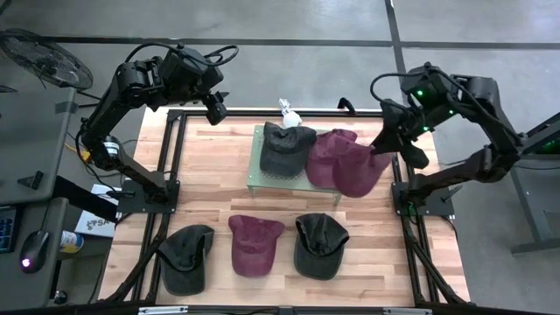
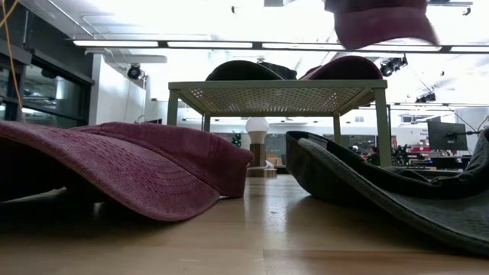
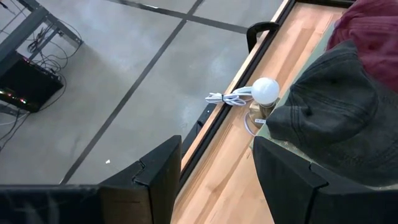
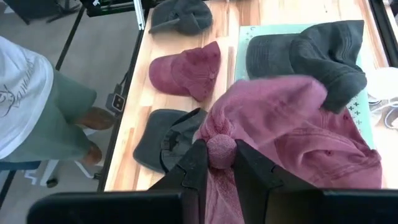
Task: Pick & Place hat
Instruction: Stack the top red cap on top of the red cap on the shelf
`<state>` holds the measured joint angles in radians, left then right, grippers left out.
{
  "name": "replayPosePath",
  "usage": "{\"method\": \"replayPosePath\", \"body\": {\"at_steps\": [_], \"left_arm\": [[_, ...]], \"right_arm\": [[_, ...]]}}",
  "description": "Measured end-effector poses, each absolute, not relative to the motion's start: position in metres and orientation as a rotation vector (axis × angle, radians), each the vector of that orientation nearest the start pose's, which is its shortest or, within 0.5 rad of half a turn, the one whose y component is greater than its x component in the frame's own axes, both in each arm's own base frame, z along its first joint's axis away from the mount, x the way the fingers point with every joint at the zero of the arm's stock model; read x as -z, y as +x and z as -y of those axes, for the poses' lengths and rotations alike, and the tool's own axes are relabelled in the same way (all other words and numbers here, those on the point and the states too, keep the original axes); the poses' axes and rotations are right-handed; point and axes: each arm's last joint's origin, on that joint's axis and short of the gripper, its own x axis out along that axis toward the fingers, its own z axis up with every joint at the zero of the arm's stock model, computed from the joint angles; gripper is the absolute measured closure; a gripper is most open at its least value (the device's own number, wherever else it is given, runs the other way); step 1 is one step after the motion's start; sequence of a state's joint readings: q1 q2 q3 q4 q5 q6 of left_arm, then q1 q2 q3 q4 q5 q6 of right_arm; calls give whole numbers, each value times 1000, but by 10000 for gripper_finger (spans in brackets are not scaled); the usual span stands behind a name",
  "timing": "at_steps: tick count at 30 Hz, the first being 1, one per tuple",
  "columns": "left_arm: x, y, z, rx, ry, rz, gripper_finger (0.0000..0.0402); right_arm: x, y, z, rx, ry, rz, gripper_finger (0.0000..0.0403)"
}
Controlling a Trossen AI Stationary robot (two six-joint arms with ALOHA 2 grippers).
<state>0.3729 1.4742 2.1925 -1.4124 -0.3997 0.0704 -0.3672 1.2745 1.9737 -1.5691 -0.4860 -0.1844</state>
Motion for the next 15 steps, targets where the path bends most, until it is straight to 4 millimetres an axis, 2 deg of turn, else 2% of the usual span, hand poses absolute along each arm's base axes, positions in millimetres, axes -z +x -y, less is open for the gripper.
{"method": "replayPosePath", "body": {"at_steps": [6, 15], "left_arm": [[-512, 193, -88, -719, 66, -734, 209], [-512, 193, -88, -723, 56, -729, 209]], "right_arm": [[-491, 148, 42, -220, 133, -753, 355], [-479, 176, 52, -287, 97, -805, 355]]}}
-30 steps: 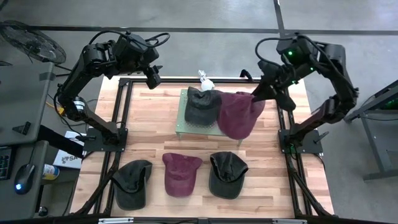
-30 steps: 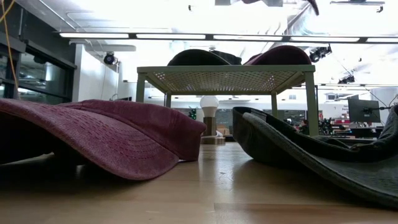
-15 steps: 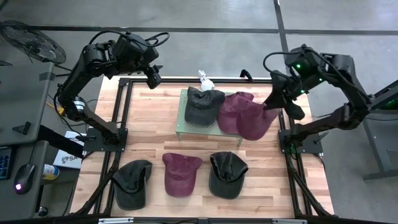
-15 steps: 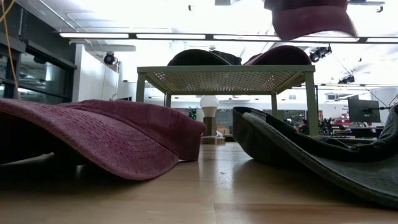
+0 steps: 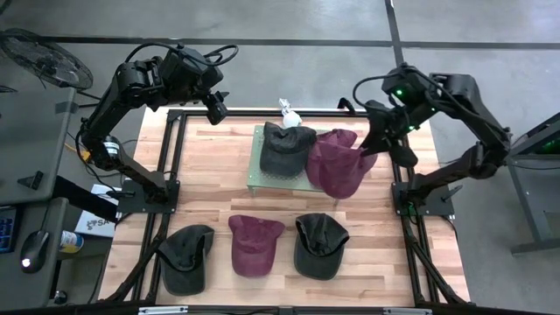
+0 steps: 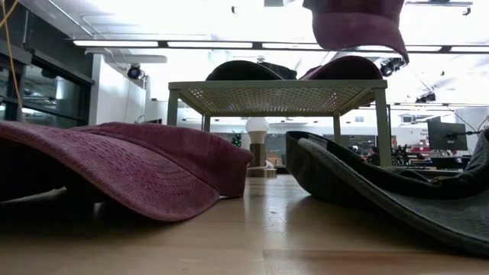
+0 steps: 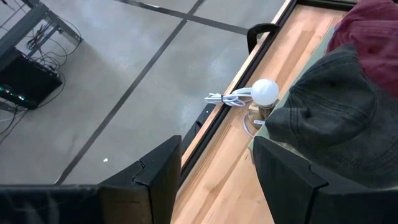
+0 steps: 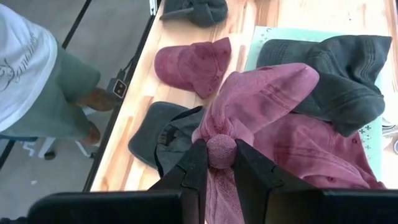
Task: Pick & Place hat
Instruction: Stack the top red cap on top of the red cap on the shelf
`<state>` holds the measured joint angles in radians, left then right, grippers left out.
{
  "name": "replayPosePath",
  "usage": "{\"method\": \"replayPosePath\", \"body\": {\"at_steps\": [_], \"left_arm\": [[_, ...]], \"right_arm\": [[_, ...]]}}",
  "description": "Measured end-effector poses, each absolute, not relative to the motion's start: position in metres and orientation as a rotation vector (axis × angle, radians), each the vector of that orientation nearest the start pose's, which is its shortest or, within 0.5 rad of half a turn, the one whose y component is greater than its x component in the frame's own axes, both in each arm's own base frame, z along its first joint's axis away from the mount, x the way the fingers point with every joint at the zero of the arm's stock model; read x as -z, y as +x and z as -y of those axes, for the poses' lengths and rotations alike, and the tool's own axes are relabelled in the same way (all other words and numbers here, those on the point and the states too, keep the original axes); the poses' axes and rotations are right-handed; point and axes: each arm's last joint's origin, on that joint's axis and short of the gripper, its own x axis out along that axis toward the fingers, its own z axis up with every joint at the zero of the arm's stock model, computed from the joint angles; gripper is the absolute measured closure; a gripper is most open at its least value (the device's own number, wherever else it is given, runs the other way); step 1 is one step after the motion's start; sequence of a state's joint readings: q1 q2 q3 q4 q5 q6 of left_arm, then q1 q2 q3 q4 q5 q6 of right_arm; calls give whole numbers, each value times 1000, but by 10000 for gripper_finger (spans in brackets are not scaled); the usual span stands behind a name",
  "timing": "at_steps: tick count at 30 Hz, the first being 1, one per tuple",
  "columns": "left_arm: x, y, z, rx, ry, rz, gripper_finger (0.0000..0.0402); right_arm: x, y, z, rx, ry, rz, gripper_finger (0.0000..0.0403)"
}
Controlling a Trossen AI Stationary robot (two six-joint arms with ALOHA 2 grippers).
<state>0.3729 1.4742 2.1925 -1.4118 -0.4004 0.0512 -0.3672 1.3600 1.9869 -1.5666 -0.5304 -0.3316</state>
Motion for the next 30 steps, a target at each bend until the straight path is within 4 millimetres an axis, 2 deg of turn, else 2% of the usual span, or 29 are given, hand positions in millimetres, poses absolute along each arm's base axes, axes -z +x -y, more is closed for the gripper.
{"method": "replayPosePath", "body": {"at_steps": [6, 18, 30], "left_arm": [[-512, 193, -88, -725, 53, -728, 209], [-512, 193, -88, -725, 52, -728, 209], [-512, 193, -88, -724, 52, -728, 209]], "right_arm": [[-475, 186, 56, -301, 84, -824, 355], [-478, 190, 57, -294, 54, -770, 355], [-479, 190, 71, -236, 49, -739, 355]]}}
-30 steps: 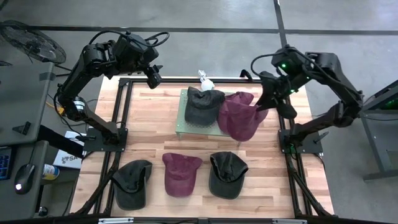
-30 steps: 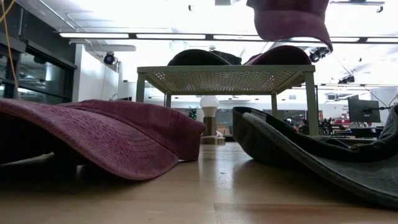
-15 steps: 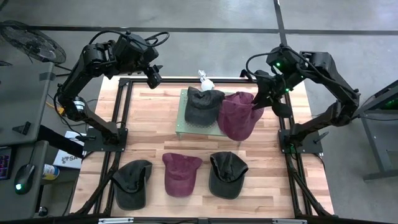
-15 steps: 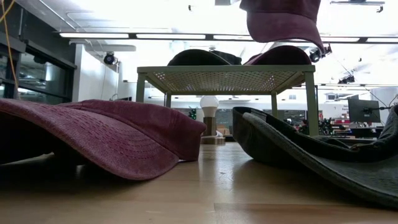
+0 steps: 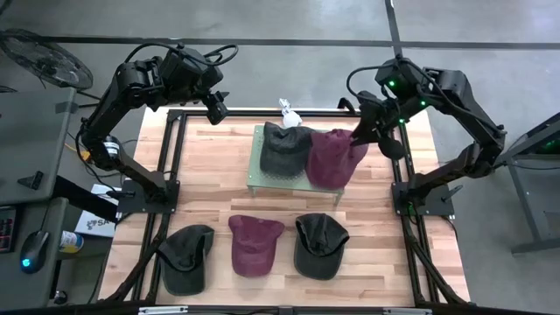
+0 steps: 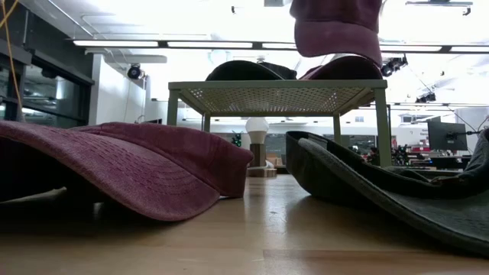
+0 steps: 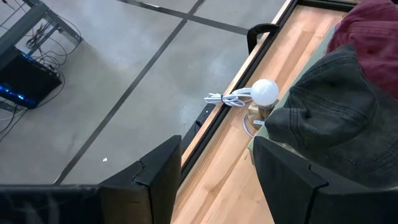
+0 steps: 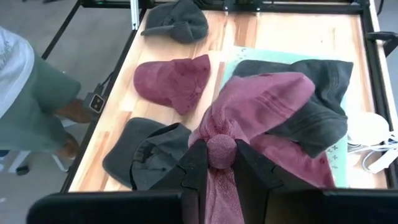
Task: Pick & Place hat
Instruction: Stack the top red cap on top of the red cap on the shelf
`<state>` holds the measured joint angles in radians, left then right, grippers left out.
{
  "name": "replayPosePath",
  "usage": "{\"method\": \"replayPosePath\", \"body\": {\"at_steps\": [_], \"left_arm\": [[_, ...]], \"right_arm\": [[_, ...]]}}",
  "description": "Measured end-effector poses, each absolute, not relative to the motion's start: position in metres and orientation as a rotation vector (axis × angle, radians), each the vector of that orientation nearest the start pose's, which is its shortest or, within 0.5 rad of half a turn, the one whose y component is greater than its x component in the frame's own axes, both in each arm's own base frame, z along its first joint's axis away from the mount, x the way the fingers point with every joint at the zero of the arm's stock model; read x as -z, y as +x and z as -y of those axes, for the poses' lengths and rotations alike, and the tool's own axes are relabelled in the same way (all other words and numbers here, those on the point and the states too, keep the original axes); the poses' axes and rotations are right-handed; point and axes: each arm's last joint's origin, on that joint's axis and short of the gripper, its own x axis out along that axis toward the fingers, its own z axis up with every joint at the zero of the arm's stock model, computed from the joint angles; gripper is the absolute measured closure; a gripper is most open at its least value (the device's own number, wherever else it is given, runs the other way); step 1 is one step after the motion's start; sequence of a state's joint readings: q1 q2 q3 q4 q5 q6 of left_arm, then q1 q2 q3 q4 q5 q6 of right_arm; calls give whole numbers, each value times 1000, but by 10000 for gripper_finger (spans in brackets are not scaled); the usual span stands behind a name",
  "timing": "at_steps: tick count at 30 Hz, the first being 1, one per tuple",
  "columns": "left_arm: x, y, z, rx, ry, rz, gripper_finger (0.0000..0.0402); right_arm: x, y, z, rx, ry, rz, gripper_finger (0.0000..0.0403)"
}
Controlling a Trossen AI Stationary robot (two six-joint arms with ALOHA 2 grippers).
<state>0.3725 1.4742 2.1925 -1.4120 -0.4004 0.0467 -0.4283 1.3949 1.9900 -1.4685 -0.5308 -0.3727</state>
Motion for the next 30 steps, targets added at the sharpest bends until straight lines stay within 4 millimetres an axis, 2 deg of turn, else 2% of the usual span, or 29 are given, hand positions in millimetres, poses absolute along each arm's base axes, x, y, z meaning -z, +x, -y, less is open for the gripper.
{"method": "replayPosePath", "body": {"at_steps": [7, 18, 26, 30], "left_arm": [[-512, 193, -88, -724, 52, -728, 209], [-512, 194, -88, -724, 52, -729, 209], [-512, 193, -88, -720, 51, -732, 209], [-512, 193, -87, -718, 50, -733, 209]], "right_arm": [[-479, 192, 77, -216, 42, -731, 355], [-464, 213, 90, -229, 43, -799, 355], [-457, 220, 107, -92, 18, -853, 355], [-458, 220, 111, -12, -20, -861, 310]]}}
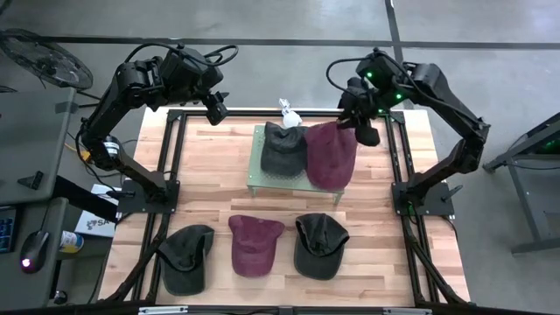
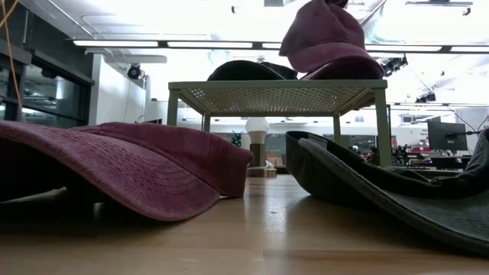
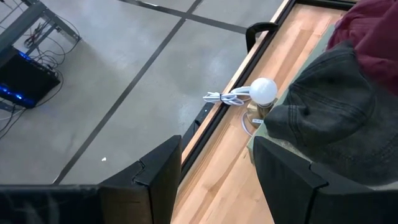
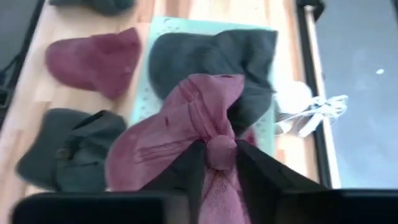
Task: Pick & Place hat
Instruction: Stack the top red cap on top of the red cap on the shelf, then adjust the black cap on the shelf
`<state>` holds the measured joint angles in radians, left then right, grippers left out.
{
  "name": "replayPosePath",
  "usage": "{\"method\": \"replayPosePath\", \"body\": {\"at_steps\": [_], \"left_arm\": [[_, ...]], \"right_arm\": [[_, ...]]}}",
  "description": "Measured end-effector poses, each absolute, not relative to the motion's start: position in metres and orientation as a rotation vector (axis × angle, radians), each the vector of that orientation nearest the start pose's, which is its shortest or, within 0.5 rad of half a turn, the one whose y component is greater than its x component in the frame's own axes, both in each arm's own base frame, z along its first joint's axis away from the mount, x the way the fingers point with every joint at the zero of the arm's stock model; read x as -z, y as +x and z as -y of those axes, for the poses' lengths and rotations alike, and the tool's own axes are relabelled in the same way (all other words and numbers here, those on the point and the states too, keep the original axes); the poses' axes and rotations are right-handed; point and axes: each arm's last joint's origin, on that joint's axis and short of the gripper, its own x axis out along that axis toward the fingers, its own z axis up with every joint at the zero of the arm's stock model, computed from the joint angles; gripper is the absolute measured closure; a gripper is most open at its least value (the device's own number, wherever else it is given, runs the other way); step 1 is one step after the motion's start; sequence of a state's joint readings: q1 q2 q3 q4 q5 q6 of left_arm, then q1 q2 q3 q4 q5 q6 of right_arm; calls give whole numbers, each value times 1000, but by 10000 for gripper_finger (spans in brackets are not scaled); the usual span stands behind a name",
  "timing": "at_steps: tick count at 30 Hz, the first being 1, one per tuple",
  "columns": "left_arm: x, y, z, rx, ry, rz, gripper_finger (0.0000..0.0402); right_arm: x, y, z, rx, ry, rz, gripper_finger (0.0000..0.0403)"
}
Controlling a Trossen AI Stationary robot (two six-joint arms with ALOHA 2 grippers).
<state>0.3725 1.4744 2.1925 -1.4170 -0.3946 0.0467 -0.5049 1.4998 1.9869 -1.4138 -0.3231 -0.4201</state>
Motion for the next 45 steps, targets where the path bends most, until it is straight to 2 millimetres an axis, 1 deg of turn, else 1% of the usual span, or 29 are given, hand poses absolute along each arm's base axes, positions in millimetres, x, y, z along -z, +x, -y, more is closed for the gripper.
{"method": "replayPosePath", "body": {"at_steps": [3, 6, 9, 12, 16, 18, 22, 24, 26, 28, 31, 34, 39, 45], "left_arm": [[-512, 193, -87, -718, 50, -733, 209], [-512, 193, -88, -718, 51, -733, 209], [-512, 193, -87, -718, 50, -732, 209], [-512, 193, -88, -718, 50, -733, 209], [-512, 193, -88, -717, 50, -732, 209], [-512, 193, -87, -717, 50, -732, 209], [-512, 193, -88, -716, 53, -734, 209], [-512, 193, -88, -715, 55, -735, 209], [-512, 193, -88, -715, 55, -735, 208], [-512, 193, -88, -714, 58, -737, 209], [-512, 193, -88, -711, 58, -737, 209], [-511, 194, -87, -690, 63, -740, 209], [-507, 195, -88, -681, 74, -774, 209], [-506, 195, -87, -676, 75, -789, 209]], "right_arm": [[-460, 222, 113, 6, -36, -845, 268], [-461, 223, 114, 23, -51, -830, 239], [-462, 225, 115, 40, -66, -814, 220], [-465, 226, 117, 92, -92, -798, 211], [-470, 229, 120, 186, -65, -757, 212], [-469, 228, 121, 239, 1, -765, 216], [-465, 223, 122, 397, 126, -824, 226], [-466, 223, 122, 429, 168, -809, 233], [-468, 225, 122, 406, 197, -765, 240], [-470, 228, 121, 340, 217, -723, 246], [-469, 234, 118, 283, 224, -711, 254], [-468, 236, 116, 314, 213, -725, 259], [-468, 234, 116, 374, 265, -736, 261], [-469, 231, 116, 390, 297, -724, 265]]}}
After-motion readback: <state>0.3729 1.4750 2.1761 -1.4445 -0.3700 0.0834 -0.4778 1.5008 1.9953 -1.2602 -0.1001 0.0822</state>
